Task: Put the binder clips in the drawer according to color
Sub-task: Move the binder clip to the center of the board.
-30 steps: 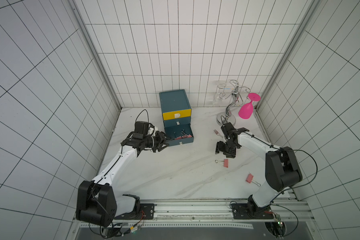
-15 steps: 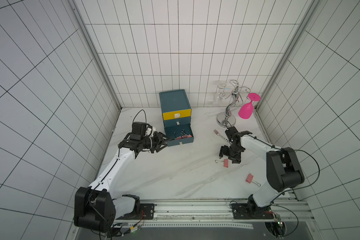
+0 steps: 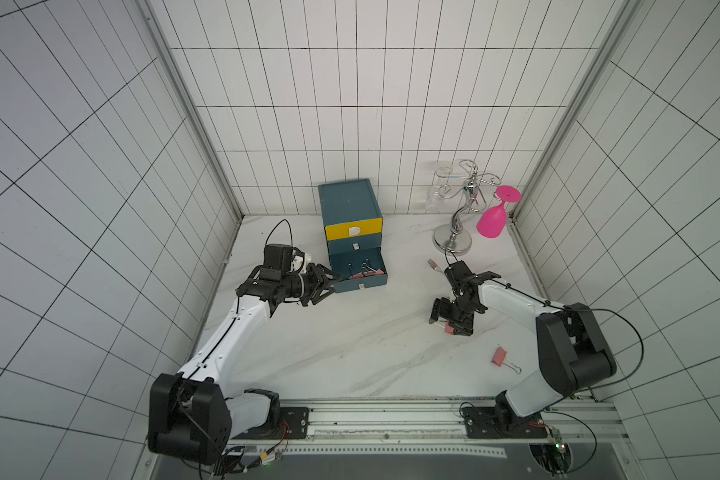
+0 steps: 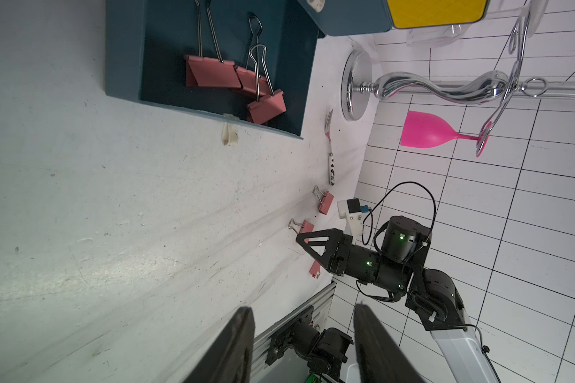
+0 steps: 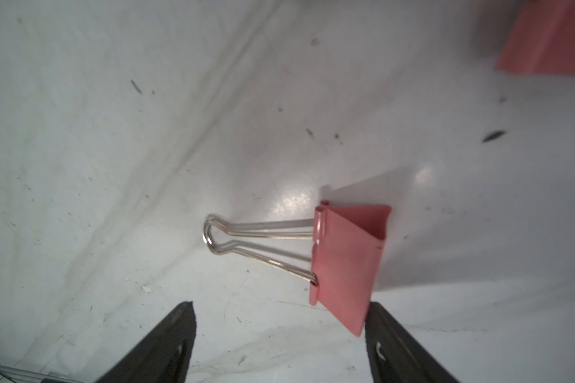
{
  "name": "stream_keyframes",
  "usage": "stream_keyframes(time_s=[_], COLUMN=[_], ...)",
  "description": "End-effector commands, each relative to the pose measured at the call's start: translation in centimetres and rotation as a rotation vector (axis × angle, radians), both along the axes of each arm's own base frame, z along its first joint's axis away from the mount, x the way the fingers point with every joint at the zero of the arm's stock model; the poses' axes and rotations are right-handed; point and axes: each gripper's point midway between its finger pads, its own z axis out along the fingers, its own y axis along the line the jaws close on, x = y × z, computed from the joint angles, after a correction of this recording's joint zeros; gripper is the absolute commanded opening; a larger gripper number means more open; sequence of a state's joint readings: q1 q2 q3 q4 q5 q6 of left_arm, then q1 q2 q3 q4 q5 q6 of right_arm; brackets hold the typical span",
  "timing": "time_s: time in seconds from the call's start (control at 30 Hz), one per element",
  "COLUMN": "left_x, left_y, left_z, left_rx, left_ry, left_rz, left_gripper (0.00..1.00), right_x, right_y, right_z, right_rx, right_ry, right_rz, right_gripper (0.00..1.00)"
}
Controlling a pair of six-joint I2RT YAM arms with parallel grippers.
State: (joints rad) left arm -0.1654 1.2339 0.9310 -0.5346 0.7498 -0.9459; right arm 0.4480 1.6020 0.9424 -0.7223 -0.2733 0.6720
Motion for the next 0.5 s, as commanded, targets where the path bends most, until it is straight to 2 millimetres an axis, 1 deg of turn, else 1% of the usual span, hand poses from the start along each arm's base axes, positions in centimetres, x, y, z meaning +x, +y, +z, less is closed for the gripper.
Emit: stream_keyframes(time_s=[0.0,0.1,0.2,0.3,0.37,0.43,0.47], left_x=[0.2,0.1,0.2,0.2,0.2,0.1,0.1], left_y=[0.0,0.0,0.1,0.1,0.1,0.1,0.1], left_z=[-0.1,-0.1,-0.2,0.0,0.0,0.1,0.1], left_rx=[-0.003,-0.003,-0.003,-0.005,-0.003,-0.004,-0.003], left_ry=[-0.016,-0.016,-0.015,-0.018,-0.017,-0.019,-0.019], left_rz=[-0.003,-0.001,0.0,-0.002,-0.003,-0.004,-0.002], left_gripper=[0.52,0.52,0.52,0.52,0.52,0.52,0.52], right_x=[1.0,1.7,3.0,4.2,4.7,4.9,4.6], right_y=[2.6,4.8,6.3,7.3,7.8,7.9,7.5], right_z=[0.4,0.8,1.1,1.5,2.1,2.9,3.2], right_rx=[0.053,0.075,0.078,0.088,0.093,0.09,0.075], right_ry=[-0.01,-0.022,-0.039,-0.043,-0.052,-0.07,-0.065], right_rz=[0.004,0.03,0.048,0.053,0.068,0.085,0.094], right_gripper=[0.81,0.81,0.8,0.8,0.8,0.79,0.79])
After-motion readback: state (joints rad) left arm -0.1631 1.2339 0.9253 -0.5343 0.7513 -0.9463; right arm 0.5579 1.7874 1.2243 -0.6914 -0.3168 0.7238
